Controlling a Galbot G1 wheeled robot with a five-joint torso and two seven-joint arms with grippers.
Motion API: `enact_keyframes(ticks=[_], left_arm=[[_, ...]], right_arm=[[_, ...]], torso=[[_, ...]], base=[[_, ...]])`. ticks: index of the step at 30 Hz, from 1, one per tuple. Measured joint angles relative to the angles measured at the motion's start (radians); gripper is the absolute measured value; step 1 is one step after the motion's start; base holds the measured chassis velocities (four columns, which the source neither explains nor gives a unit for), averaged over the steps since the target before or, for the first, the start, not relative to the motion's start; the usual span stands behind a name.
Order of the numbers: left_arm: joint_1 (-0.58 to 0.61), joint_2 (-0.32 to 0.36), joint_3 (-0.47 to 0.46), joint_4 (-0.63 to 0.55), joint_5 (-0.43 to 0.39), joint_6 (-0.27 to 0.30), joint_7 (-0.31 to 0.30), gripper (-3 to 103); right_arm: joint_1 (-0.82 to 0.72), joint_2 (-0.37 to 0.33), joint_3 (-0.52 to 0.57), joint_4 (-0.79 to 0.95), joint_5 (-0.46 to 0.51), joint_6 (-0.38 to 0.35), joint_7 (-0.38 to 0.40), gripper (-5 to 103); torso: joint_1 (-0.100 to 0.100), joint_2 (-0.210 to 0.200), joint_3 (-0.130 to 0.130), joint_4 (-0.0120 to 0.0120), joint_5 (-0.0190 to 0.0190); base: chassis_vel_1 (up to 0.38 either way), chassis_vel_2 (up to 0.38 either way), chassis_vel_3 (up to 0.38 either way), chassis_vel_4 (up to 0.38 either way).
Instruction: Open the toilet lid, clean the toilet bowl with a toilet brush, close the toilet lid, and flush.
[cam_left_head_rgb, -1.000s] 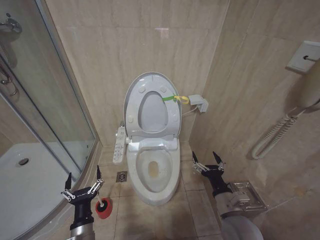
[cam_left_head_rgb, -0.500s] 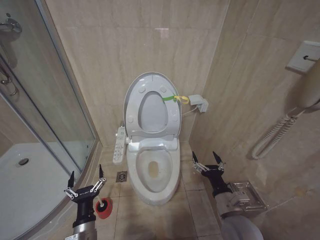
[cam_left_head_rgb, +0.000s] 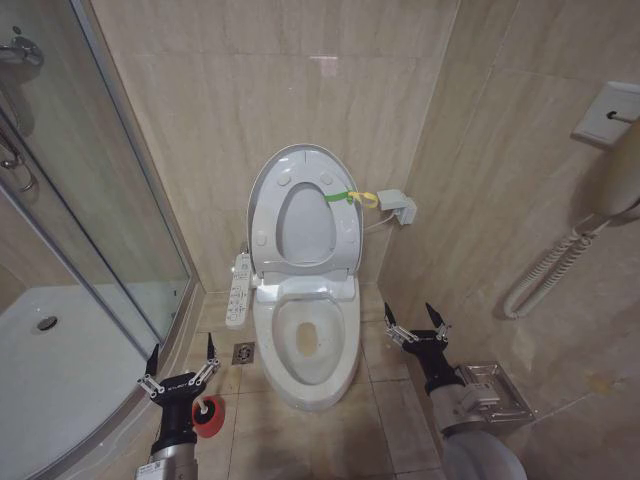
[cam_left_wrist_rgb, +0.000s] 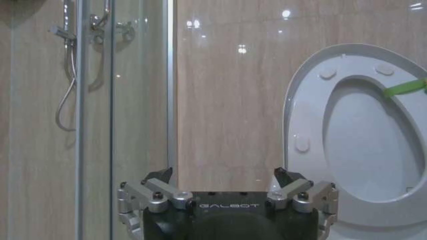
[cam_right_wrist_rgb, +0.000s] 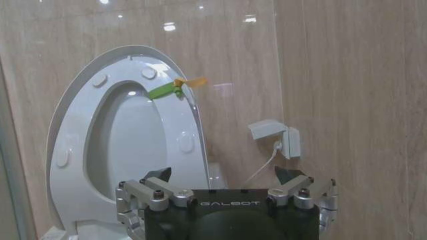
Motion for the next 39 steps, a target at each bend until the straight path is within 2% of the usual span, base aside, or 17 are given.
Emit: enact_keyframes(ticks=[14, 21, 39], left_arm=[[0.004, 0.004, -0.02, -0.007, 0.022, 0.009, 0.033, 98], [0.009, 0.002, -0.029, -0.01, 0.026, 0.009, 0.031, 100], [0.012, -0.001, -0.03, -0.01, 0.026, 0.006, 0.03, 97]], right_arm=[[0.0, 0.0, 0.0, 0.0, 0.0, 0.0, 0.0, 100], [0.0, 0.0, 0.0, 0.0, 0.0, 0.0, 0.0, 100], [0.0, 0.0, 0.0, 0.0, 0.0, 0.0, 0.0, 100]], torso=[[0.0, 0.0, 0.0, 0.0, 0.0], [0.0, 0.0, 0.0, 0.0, 0.0], [0.0, 0.0, 0.0, 0.0, 0.0]], base=[[0.0, 0.0, 0.0, 0.0], [0.0, 0.0, 0.0, 0.0], [0.0, 0.0, 0.0, 0.0]])
